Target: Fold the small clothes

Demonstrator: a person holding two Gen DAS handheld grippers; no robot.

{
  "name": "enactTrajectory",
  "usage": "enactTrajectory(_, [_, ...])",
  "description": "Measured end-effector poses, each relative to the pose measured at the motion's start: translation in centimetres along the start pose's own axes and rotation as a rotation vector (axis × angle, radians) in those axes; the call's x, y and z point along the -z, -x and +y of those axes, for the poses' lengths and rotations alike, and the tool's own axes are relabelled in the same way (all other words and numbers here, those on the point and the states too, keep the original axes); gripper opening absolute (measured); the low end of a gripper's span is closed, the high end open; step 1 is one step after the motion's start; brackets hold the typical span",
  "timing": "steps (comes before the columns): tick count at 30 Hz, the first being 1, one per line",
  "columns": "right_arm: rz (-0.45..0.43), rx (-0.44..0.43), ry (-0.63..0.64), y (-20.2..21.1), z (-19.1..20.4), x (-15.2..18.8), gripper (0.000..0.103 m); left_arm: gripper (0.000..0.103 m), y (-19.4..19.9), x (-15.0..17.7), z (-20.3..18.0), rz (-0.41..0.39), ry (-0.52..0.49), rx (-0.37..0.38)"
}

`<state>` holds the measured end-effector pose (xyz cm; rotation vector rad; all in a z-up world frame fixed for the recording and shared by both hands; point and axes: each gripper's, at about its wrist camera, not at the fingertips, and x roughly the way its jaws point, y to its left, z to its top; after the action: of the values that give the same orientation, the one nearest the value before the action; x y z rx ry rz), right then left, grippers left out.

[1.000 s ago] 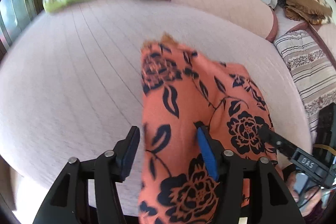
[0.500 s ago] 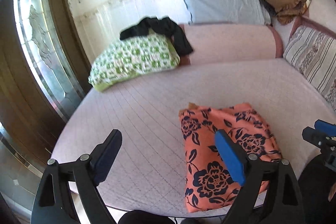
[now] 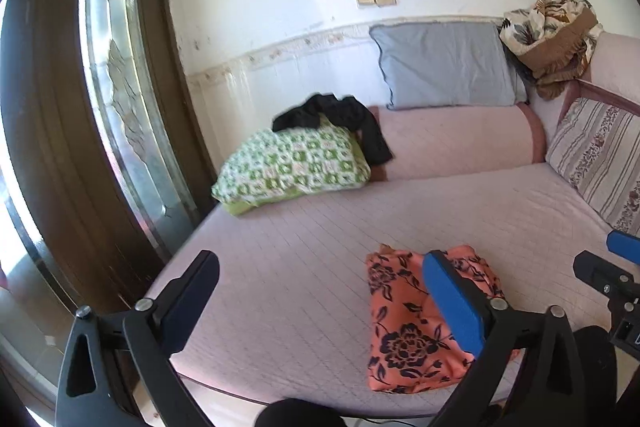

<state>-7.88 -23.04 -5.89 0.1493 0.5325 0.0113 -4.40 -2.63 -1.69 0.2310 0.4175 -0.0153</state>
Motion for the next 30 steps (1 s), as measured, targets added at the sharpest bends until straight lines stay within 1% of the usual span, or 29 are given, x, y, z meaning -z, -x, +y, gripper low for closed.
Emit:
enactTrajectory(5, [-0.019,0.013,0.011,1.2,0.6,-0.4,0.067,0.103,1.6,-0.6,0.3,-0.02,0.001,0.023])
enactTrajectory(9, [-0.033,0.032,0.03,1.9,1.0,-0.6,0.067,0.103,2.4,-1.2,0.3,-0.033,-0.009,0.023])
enactTrajectory(14, [-0.042,0.029,0.034,2.8,1.0,-0.9,0.067,0.103,3.0,-1.8,0.9,-0.048,0.015,0.025])
enactTrajectory(23, [-0.05,0.033,0.039,3.5,1.4,-1.4,0.067,0.103,2.5,-2.4,1.1,-0.03,0.008,0.028])
enactTrajectory(30, [-0.049,0.039,0.033,3.5,1.4,-1.9,0.067,0.103,2.1,-2.7,1.2,-0.039,0.01,0.015])
